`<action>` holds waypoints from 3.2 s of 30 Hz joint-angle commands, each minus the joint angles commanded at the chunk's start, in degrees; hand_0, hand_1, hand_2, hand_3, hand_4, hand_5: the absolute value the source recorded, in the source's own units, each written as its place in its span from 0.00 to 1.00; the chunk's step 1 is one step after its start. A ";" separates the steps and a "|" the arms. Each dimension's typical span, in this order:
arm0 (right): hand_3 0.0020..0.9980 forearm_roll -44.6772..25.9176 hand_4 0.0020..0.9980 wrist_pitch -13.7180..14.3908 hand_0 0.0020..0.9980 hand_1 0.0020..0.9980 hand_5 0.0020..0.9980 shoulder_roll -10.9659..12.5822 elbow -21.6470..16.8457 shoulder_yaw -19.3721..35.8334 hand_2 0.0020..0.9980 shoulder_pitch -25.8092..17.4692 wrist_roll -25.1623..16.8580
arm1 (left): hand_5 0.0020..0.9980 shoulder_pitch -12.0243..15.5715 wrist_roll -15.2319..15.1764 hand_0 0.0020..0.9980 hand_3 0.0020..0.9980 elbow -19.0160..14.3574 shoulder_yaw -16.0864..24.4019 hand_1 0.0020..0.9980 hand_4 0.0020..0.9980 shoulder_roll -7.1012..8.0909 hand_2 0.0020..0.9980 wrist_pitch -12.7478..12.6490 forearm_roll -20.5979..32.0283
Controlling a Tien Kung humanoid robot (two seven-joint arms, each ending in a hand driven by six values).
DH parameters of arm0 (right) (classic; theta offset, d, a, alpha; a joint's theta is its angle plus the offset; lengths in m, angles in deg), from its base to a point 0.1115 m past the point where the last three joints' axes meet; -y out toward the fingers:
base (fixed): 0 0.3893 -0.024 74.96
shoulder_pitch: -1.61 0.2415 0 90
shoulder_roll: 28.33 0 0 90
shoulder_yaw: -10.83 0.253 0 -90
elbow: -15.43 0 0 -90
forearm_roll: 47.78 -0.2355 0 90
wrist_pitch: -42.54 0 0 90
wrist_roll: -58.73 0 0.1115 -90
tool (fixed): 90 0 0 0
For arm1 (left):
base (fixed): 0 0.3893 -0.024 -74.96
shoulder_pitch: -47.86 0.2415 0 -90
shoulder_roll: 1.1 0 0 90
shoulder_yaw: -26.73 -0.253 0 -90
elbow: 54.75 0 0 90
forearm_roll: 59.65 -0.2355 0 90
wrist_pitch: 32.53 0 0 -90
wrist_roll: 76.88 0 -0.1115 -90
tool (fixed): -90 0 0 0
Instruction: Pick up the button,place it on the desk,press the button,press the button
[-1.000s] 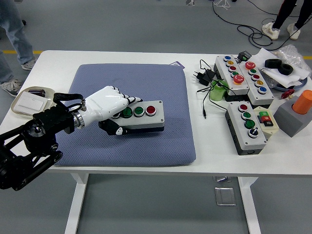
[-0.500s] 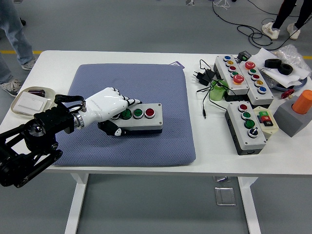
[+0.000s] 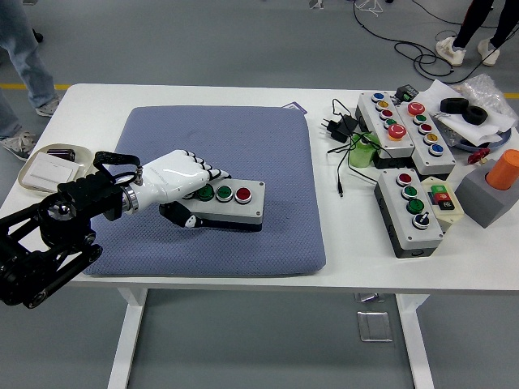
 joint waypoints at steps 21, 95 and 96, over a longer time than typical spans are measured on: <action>0.58 -0.04 0.27 -0.03 0.63 0.47 0.01 -0.06 0.00 0.10 0.53 0.21 -0.05 | 0.44 4.23 0.74 0.85 0.90 -8.22 10.95 0.93 1.00 0.66 1.00 7.09 0.00; 0.58 -0.11 0.27 0.02 0.63 0.47 0.01 -0.06 0.00 0.04 0.53 -0.12 0.07 | 0.00 7.86 15.73 0.14 0.83 -25.69 12.23 0.05 0.54 1.01 0.07 34.88 0.00; 0.58 -0.01 0.27 0.01 0.63 0.47 0.01 -0.06 0.00 0.09 0.53 -0.07 0.08 | 0.00 7.73 15.62 0.14 0.83 -25.71 11.92 0.05 0.54 1.02 0.07 35.37 0.00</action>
